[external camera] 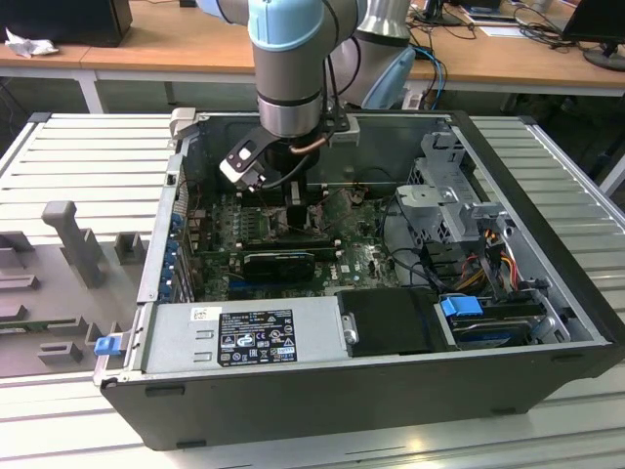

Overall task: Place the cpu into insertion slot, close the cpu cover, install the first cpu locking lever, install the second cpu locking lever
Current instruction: 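Place the cpu into insertion slot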

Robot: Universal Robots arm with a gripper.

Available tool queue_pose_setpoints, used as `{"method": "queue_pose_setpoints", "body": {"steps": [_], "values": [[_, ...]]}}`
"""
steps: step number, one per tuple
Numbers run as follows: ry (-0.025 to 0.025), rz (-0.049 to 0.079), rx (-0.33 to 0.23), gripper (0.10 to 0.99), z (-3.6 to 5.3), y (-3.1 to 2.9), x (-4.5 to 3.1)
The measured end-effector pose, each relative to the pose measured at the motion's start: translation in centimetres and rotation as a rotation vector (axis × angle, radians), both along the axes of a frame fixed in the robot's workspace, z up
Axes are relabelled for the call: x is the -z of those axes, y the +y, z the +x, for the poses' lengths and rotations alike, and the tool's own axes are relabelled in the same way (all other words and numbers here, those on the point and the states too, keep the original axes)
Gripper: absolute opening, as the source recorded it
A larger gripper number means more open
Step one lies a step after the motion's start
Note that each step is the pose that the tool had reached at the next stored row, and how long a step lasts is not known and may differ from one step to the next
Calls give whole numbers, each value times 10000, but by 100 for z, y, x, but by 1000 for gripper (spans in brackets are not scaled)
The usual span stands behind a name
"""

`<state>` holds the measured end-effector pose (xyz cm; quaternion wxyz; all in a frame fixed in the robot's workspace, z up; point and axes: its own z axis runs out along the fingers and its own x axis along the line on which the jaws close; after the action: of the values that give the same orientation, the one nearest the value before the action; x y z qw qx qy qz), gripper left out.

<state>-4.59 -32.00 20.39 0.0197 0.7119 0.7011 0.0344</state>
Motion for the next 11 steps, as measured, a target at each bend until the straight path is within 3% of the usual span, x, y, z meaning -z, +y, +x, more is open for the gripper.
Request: {"method": "queue_pose_setpoints", "body": {"steps": [2,9,10,11], "values": [[1,-2,13,529,0,0,32],[-2,-1,14,537,0,1,36],[-1,-1,17,600,-1,5,36],[0,-1,16,600,-1,15,37]]}}
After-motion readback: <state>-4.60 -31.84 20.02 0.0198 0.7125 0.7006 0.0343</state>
